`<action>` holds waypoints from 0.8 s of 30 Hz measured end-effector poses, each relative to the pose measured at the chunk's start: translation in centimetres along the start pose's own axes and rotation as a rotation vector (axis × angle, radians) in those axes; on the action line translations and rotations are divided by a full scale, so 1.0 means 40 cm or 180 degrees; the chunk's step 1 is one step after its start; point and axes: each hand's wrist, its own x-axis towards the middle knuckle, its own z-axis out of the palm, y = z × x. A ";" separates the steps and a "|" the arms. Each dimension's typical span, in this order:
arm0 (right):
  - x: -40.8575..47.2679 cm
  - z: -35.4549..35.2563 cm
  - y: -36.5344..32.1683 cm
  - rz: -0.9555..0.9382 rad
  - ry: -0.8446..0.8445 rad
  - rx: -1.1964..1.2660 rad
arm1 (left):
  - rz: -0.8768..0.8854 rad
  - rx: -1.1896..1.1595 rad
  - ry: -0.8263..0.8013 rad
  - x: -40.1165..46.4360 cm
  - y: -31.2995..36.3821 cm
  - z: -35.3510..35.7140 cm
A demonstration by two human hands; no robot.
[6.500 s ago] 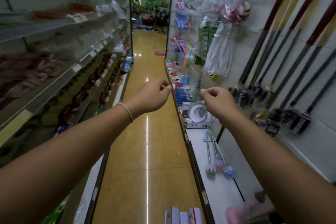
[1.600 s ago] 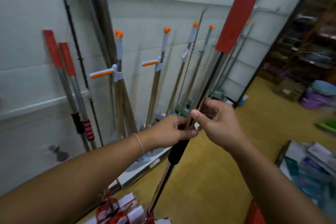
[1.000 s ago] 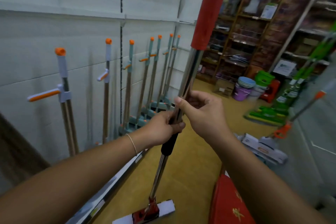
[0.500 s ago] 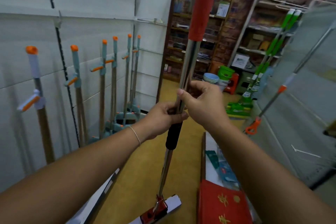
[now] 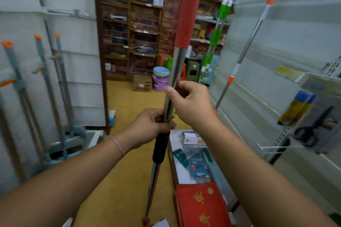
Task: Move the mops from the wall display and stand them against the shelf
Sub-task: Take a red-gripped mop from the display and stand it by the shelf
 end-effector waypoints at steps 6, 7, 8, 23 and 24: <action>0.132 -0.029 0.138 0.0081 0.0145 0.0043 | -0.0010 -0.0236 -0.0287 0.186 -0.028 0.024; 0.154 -0.033 0.158 0.0099 0.0116 0.0112 | -0.0022 -0.0276 -0.0306 0.217 -0.033 0.027; 0.177 -0.036 0.179 0.0130 0.0083 0.0182 | -0.0044 -0.0304 -0.0315 0.247 -0.038 0.030; 0.422 -0.103 0.371 0.0384 0.0432 0.0593 | 0.0082 -0.0717 -0.0997 0.630 -0.078 0.081; 0.435 -0.106 0.380 0.0430 0.0486 0.0601 | 0.0125 -0.0718 -0.1049 0.655 -0.078 0.085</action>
